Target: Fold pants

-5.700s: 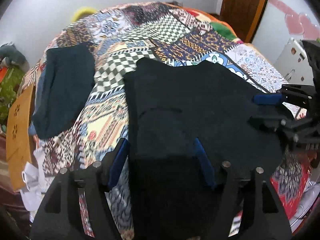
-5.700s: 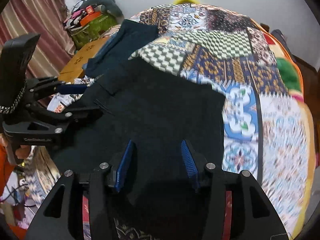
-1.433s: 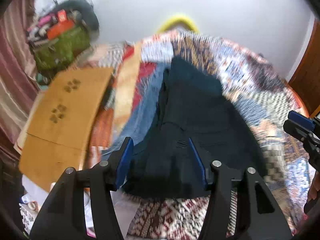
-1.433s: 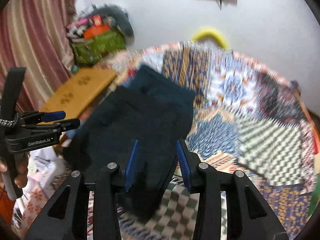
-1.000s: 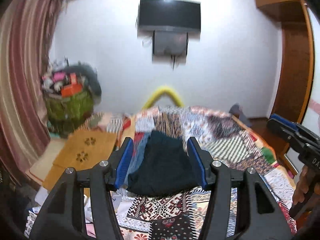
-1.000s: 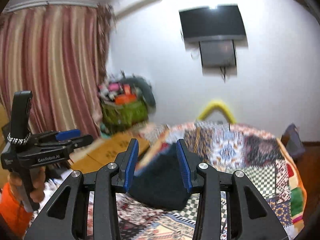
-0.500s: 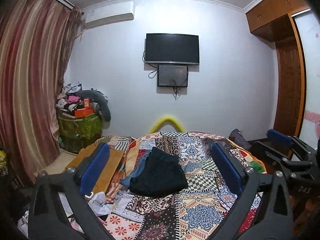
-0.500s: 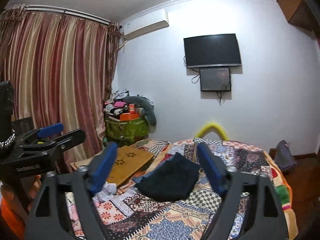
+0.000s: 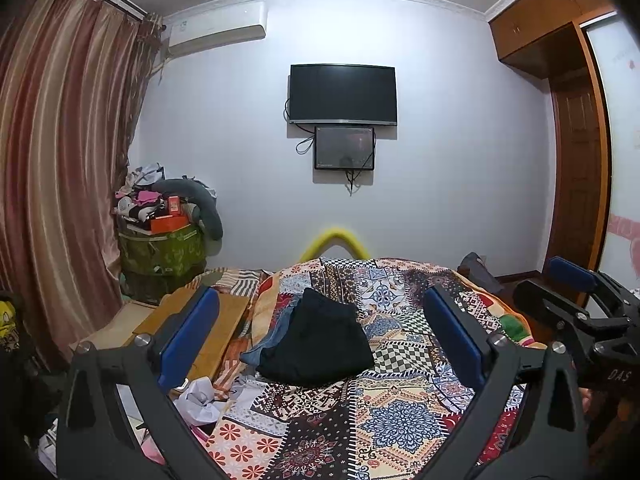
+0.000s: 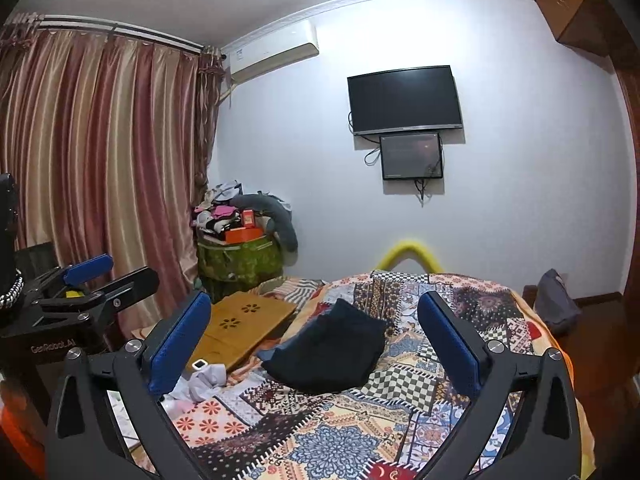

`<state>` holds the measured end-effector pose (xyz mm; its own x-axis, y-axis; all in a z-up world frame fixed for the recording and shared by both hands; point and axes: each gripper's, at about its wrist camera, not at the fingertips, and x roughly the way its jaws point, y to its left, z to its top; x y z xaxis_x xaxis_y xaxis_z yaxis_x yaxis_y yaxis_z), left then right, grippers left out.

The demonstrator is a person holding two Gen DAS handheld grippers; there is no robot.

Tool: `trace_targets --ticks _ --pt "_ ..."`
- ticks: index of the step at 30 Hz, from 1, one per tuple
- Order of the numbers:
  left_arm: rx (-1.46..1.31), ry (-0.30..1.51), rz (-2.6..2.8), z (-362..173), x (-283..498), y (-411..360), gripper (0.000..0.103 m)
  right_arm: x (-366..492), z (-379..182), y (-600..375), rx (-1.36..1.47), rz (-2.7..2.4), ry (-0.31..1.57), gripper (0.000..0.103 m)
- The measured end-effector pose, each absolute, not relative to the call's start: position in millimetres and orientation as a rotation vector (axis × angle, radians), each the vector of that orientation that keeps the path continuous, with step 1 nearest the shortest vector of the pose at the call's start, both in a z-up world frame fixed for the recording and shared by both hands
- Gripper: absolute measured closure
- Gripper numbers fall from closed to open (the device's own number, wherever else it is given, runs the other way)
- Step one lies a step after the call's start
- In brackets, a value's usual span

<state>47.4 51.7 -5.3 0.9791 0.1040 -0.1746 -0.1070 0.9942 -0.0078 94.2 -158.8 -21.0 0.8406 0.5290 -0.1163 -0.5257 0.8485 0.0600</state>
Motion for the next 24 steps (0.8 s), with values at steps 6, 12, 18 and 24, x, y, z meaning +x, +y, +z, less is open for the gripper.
trace_targets --ticks 6,12,18,24 --pt "-0.018 0.179 0.099 -7 50 51 0.000 96 -23 -162 0.039 0.553 0.141 0.000" --pt "-0.020 0.188 0.089 -12 52 51 0.000 100 -27 -165 0.048 0.546 0.159 0.000" --pt "-0.022 0.199 0.086 -16 56 53 0.000 101 -29 -166 0.054 0.541 0.174 0.000" --pt "-0.028 0.205 0.082 -16 59 53 0.000 100 -27 -167 0.054 0.539 0.175 0.000"
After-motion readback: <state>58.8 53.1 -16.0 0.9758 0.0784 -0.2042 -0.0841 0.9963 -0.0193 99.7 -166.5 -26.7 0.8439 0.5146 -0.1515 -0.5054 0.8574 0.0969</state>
